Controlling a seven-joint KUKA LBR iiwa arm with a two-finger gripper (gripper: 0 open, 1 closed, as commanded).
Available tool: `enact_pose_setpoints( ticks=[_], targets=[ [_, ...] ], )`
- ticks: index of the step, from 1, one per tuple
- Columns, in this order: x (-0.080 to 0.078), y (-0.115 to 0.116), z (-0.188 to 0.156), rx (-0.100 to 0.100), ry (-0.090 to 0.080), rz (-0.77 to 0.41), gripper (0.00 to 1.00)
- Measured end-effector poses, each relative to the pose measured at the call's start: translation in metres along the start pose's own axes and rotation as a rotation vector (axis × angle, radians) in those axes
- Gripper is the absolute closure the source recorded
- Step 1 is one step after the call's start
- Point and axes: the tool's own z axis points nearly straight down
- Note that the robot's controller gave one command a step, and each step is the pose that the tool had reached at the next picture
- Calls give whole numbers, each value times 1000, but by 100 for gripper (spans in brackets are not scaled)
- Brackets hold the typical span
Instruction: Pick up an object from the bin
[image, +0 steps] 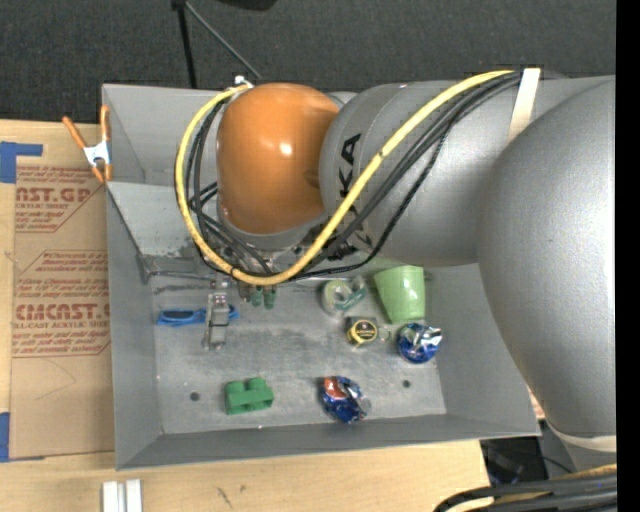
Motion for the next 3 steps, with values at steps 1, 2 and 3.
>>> enact_pose_setpoints(
  ticks=[1, 2, 3],
  targets=[
    [5, -8, 62, 3, 6, -31, 0],
    [50, -71, 143, 1, 7, -165, 0],
    [48, -69, 139, 0, 6, -168, 100]
  ],
)
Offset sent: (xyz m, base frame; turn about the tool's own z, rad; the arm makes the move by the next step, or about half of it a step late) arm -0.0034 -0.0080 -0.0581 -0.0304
